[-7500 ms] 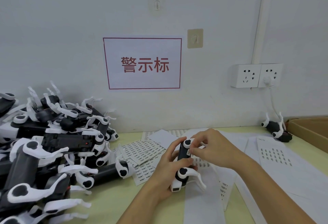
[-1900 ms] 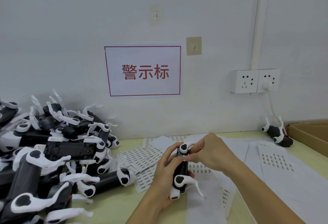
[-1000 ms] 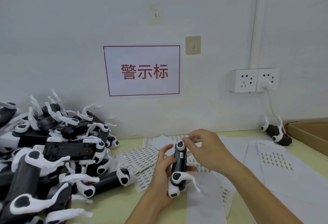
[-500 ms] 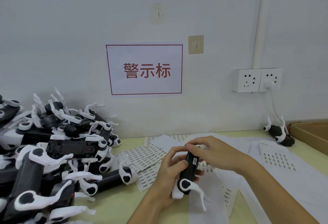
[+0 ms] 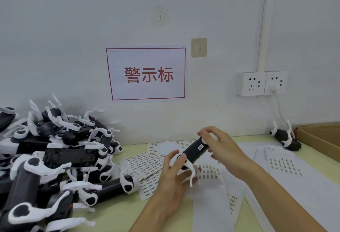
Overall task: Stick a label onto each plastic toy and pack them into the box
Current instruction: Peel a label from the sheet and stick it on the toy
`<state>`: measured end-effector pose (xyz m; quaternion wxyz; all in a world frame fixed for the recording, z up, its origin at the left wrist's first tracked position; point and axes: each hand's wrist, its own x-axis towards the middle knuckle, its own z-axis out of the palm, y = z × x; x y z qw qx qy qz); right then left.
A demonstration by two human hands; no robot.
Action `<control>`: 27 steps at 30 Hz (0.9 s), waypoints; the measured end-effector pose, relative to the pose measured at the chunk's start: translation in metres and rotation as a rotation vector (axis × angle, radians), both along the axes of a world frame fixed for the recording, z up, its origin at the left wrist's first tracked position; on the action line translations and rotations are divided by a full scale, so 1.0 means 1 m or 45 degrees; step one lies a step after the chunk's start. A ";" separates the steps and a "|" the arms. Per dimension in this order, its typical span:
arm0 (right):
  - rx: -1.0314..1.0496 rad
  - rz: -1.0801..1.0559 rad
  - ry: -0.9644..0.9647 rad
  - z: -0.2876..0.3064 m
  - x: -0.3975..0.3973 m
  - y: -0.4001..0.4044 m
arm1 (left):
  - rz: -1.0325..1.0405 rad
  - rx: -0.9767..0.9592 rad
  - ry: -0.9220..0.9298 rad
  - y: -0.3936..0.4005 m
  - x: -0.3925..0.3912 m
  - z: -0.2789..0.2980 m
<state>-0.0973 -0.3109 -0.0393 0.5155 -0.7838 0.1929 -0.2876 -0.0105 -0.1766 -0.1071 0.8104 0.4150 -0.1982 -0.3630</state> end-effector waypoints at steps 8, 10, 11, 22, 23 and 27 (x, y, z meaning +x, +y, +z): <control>0.360 0.303 0.247 -0.002 -0.011 -0.002 | 0.117 -0.043 0.219 0.002 0.007 0.002; 0.392 0.342 0.294 -0.004 -0.013 -0.005 | 0.133 -0.035 0.227 0.002 0.007 0.001; 0.413 0.347 0.293 -0.006 -0.013 -0.007 | 0.134 -0.037 0.228 0.002 0.007 0.000; 0.154 0.410 0.536 0.000 -0.022 -0.011 | 0.101 -0.068 -0.037 0.005 0.005 -0.001; 0.106 0.427 0.578 0.002 -0.024 -0.011 | 0.090 -0.072 -0.068 0.005 0.005 -0.001; -0.005 0.475 0.721 0.003 -0.031 -0.013 | 0.033 0.016 -0.182 0.007 0.002 0.000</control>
